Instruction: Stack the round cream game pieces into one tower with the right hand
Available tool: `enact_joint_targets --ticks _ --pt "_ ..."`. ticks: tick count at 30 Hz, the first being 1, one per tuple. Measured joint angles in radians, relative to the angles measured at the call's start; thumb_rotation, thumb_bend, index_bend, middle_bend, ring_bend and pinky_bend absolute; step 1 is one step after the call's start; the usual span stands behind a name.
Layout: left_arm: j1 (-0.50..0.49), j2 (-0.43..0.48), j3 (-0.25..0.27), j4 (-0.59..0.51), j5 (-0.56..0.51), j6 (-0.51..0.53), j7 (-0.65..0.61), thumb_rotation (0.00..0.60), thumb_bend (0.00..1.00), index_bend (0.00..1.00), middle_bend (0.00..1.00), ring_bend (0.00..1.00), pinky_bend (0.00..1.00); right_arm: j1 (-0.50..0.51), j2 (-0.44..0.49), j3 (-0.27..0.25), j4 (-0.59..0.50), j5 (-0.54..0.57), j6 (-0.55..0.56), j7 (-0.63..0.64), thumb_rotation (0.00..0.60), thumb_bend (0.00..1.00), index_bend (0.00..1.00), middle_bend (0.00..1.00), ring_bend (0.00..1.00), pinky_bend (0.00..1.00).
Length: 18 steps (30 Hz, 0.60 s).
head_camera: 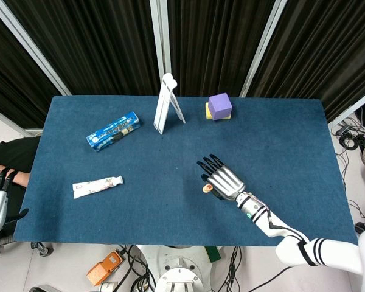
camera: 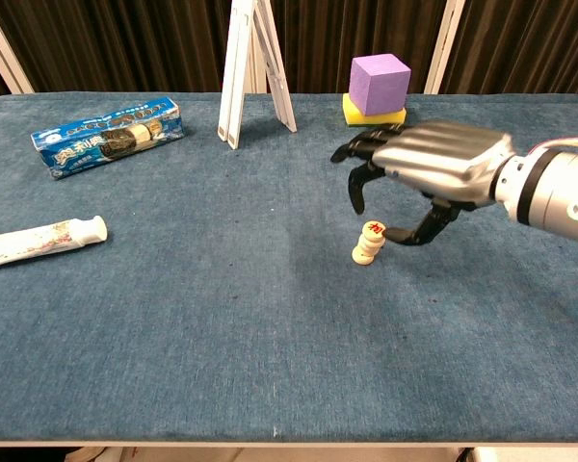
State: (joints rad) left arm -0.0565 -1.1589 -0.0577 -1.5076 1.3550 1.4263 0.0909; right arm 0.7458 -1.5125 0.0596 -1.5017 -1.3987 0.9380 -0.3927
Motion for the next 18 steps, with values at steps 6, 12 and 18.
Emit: enact_joint_targets --ticks 6,12,18 --pt "-0.005 -0.005 -0.002 0.004 0.006 -0.001 -0.004 0.6 0.03 0.1 0.03 0.01 0.0 -0.05 0.057 0.018 -0.028 0.016 0.089 0.008 0.6 0.47 0.27 0.14 0.0 0.03" --pt "-0.015 -0.016 -0.006 0.008 0.012 -0.007 -0.007 0.6 0.03 0.1 0.03 0.01 0.0 -0.153 0.162 0.021 -0.089 0.037 0.235 0.009 0.6 0.41 0.05 0.13 0.0 0.03" --pt "-0.026 -0.028 -0.009 0.009 0.022 -0.009 -0.007 0.6 0.03 0.1 0.03 0.01 0.0 -0.324 0.294 -0.012 -0.181 0.028 0.431 0.062 0.6 0.41 0.0 0.1 0.0 0.02"
